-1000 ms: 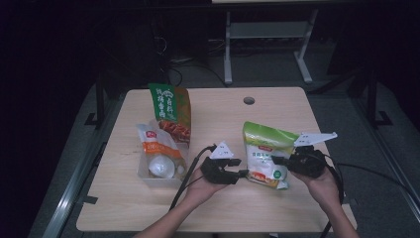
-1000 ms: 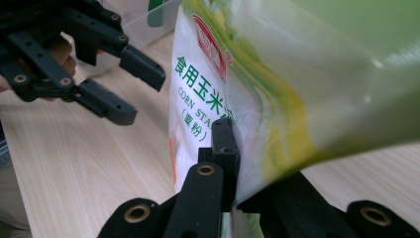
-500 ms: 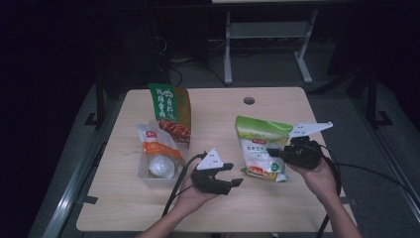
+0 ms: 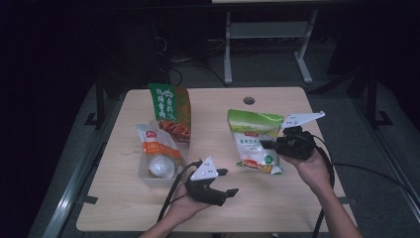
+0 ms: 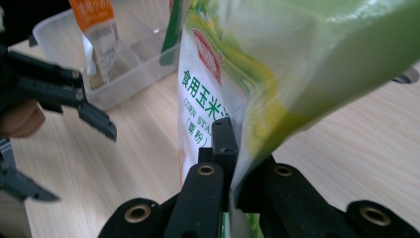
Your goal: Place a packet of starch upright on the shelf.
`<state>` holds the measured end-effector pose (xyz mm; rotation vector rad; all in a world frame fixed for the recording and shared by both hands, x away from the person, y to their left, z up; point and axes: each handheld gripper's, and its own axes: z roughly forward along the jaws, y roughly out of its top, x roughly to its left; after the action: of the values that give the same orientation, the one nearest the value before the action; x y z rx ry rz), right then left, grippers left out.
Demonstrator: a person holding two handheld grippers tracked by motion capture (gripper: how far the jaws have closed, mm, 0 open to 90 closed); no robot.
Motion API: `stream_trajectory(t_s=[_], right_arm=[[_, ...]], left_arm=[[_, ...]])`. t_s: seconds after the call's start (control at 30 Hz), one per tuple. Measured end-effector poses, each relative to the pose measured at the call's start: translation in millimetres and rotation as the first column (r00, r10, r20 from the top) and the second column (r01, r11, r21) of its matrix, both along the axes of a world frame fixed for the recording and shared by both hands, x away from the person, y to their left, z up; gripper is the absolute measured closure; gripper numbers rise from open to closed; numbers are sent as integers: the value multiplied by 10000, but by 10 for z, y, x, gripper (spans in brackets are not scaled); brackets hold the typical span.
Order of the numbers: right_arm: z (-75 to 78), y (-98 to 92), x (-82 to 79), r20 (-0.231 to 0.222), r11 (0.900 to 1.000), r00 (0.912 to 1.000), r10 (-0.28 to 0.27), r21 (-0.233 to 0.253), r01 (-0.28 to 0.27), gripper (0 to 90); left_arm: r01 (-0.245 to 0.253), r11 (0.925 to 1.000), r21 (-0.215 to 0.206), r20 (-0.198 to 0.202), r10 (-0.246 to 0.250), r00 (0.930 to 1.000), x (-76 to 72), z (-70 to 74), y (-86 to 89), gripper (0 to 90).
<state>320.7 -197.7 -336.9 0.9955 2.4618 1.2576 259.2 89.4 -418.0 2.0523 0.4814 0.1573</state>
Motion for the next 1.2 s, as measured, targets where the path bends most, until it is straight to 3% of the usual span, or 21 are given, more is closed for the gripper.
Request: stream_trajectory(t_s=[0.33,0.43,0.77,0.93,1.2], right_arm=[[115,269,142,59,9977,9982,599,305,-600,887],[139,331,175,39,9974,9979,649,299,-650,888],[294,451,234,201,9955,9966,796,510,-805,888],[345,511,259,220,9947,9964,818,607,-830,888],[428,754,318,348,9941,9947,964,461,-979,889]], left_arm=[[27,10000,45,65,-28,10000,-65,-62,57,272],[68,9996,290,201,-74,9998,-83,-61,67,272],[-6,9997,225,128,3,9999,-104,-34,111,267],[-48,9997,252,282,41,9996,-123,-34,160,267],[-120,9998,184,213,116,9997,-169,-64,213,265]])
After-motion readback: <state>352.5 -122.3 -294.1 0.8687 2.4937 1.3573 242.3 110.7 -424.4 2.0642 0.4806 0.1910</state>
